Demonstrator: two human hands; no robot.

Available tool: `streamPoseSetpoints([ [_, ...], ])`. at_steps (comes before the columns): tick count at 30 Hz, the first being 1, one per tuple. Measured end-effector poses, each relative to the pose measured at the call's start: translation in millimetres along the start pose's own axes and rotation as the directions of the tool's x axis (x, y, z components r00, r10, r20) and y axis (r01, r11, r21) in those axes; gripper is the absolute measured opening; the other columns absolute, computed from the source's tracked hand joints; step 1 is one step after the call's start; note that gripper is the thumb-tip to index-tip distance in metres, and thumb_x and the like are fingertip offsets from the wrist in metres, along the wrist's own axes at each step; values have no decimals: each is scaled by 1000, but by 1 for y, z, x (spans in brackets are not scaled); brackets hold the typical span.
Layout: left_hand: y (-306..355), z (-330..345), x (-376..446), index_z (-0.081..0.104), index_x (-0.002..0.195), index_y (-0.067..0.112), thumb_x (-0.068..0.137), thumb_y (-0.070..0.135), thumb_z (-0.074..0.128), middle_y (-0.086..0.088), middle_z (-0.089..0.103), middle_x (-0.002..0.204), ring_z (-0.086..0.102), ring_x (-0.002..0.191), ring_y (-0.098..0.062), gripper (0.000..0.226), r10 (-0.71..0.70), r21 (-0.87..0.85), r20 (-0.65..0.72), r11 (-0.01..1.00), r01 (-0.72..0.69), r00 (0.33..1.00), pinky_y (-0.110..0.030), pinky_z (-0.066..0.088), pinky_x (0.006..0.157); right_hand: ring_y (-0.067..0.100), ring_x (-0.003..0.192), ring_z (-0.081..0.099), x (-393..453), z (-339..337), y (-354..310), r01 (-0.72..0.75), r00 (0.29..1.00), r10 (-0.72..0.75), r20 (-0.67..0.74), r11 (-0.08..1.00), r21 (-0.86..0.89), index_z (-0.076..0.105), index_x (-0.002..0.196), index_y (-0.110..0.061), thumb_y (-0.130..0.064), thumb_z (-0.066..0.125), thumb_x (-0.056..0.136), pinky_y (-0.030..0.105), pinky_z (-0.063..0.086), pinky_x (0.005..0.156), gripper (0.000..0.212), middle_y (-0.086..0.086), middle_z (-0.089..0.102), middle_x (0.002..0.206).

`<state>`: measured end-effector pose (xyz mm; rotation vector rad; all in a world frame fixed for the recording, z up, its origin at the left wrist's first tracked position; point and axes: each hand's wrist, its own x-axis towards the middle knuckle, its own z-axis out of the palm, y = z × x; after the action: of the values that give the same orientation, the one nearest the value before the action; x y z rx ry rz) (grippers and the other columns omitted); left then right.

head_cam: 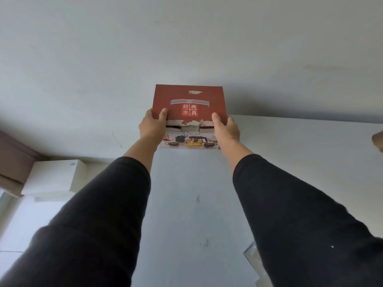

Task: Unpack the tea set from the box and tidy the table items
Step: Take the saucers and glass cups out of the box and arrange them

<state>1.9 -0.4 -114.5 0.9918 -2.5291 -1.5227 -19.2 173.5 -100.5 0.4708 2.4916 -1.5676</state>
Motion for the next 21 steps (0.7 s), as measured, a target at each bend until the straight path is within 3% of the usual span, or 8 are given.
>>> streamPoseSetpoints([
  [7, 1, -9, 3, 44, 138, 16, 98, 45, 40, -4, 57, 131, 54, 118, -26, 50, 6, -4, -38, 1000, -6, 999, -33, 44, 90, 16, 91, 51, 0, 6, -1, -56, 995, 52, 85, 998, 38, 51, 130, -25, -43, 44, 96, 26, 42, 78, 39, -2, 60, 120],
  [17, -29, -21, -77, 43, 139, 14, 98, 44, 40, -6, 56, 131, 53, 118, -28, 51, -3, 5, -64, 1000, 3, 998, -36, 44, 92, 17, 97, 52, -66, -19, 35, -55, 988, 49, 150, 998, 42, 53, 127, -27, -45, 47, 93, 30, 45, 89, 39, -2, 61, 122],
  [21, -49, -22, -118, 43, 138, 14, 98, 44, 40, -6, 56, 131, 54, 116, -27, 50, -13, -16, -63, 1000, 12, 998, -33, 44, 86, 14, 90, 53, -100, -33, 56, -58, 985, 50, 165, 997, 43, 52, 128, -27, -44, 48, 93, 24, 43, 75, 40, -4, 60, 117],
])
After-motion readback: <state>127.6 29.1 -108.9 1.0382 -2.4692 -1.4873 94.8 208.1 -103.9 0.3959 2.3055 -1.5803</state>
